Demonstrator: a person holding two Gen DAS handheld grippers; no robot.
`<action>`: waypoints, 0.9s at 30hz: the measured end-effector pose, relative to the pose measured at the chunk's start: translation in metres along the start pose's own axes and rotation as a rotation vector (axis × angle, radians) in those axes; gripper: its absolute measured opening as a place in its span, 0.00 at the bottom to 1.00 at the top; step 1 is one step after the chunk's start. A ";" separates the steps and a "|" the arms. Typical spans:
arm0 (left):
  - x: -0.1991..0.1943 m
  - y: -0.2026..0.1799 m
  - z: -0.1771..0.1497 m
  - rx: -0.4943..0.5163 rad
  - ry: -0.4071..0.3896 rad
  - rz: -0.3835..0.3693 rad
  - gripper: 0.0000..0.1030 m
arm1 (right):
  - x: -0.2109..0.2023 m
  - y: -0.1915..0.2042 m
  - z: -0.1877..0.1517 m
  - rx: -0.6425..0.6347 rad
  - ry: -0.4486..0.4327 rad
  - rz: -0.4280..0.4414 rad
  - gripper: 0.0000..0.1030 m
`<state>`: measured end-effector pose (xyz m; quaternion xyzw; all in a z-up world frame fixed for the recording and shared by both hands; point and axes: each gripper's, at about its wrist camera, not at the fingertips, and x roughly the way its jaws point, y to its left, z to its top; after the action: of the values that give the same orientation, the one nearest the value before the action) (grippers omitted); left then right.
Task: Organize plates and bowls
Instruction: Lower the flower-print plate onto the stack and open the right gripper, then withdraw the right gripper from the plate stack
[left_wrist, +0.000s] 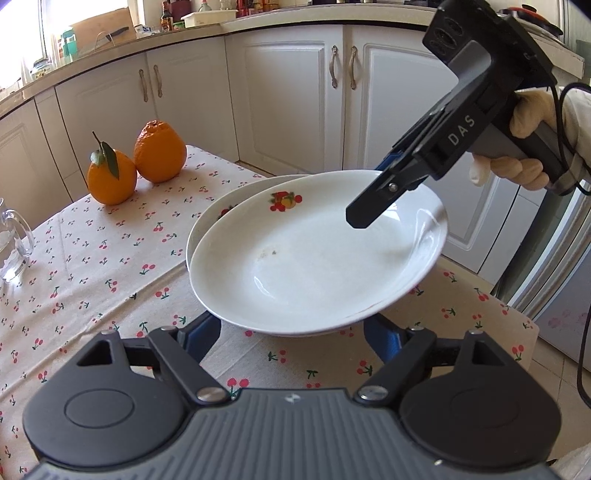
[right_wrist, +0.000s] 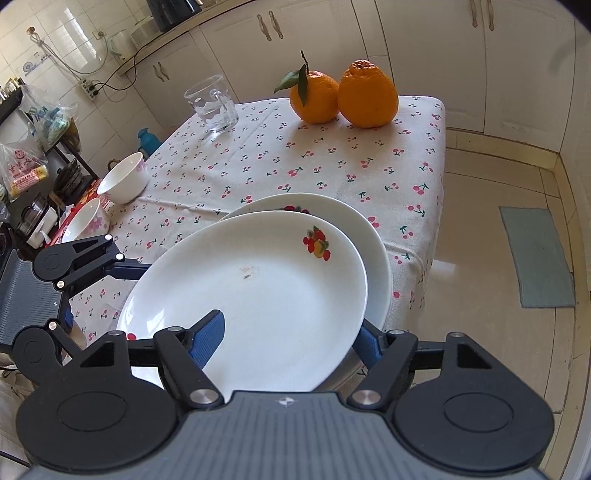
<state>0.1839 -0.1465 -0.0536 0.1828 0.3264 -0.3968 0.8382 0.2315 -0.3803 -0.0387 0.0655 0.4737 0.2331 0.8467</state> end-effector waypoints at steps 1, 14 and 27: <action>0.000 0.000 0.000 0.000 -0.001 -0.001 0.83 | -0.001 0.001 -0.001 0.000 -0.001 -0.003 0.76; -0.001 0.001 -0.002 -0.006 -0.012 -0.008 0.83 | -0.011 0.019 -0.007 -0.010 0.013 -0.104 0.77; -0.002 0.002 -0.003 -0.016 -0.022 -0.016 0.83 | -0.011 0.035 -0.018 -0.014 0.030 -0.182 0.77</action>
<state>0.1830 -0.1425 -0.0540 0.1688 0.3217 -0.4029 0.8401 0.1997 -0.3562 -0.0282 0.0128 0.4889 0.1594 0.8576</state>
